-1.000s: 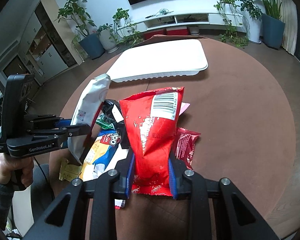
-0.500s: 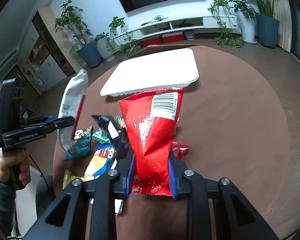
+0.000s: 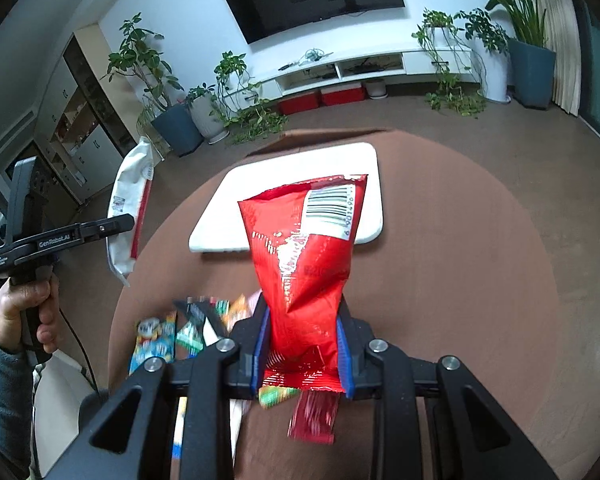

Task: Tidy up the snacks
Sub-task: 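Carry the white wrapper into the tray with the left tool while the right tool carries the red bag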

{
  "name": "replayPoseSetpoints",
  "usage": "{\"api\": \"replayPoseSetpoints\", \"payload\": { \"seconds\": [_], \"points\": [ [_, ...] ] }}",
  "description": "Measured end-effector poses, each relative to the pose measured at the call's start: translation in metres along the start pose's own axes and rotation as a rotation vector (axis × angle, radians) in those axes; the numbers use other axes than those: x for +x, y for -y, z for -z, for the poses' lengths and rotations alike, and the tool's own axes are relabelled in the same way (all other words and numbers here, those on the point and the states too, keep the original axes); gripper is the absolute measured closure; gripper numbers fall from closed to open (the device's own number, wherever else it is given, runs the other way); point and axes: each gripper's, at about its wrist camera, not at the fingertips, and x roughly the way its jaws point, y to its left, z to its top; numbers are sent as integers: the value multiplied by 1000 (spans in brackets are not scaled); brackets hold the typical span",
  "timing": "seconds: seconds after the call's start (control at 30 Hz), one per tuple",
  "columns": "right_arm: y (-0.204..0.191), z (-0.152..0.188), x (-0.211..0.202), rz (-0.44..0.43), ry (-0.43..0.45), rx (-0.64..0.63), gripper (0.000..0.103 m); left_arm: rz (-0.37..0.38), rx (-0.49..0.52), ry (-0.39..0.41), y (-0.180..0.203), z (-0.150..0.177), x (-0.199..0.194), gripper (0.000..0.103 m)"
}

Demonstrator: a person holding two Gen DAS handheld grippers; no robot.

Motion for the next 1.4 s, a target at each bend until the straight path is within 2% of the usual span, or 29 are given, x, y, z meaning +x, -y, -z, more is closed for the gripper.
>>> {"api": "replayPoseSetpoints", "payload": {
  "seconds": [0.1,0.23,0.43,0.63,0.8,1.0,1.23,1.33,1.4],
  "points": [
    [6,-31,13,-10,3,9,73,-6,9,-18,-6,-30,11,82],
    [13,-63,39,-22,-21,16,73,-20,7,-65,-12,-60,44,82],
    [19,-89,96,6,-91,3,73,-57,25,-142,-13,-76,97,82],
    [22,-99,145,31,-153,0,73,-94,46,-209,-2,-77,148,82],
    [22,-110,170,50,-178,-7,73,-119,29,-248,-5,-78,179,82],
    [28,-107,193,85,-221,-9,73,-142,20,-289,-6,-72,203,82],
    [33,-100,200,112,-235,-12,72,-161,39,-287,9,-71,219,82],
    [33,-96,204,135,-241,-21,65,-164,29,-278,11,-66,218,81],
    [36,-92,208,132,-255,-1,53,-160,15,-267,14,-68,217,81]
  ]
}}
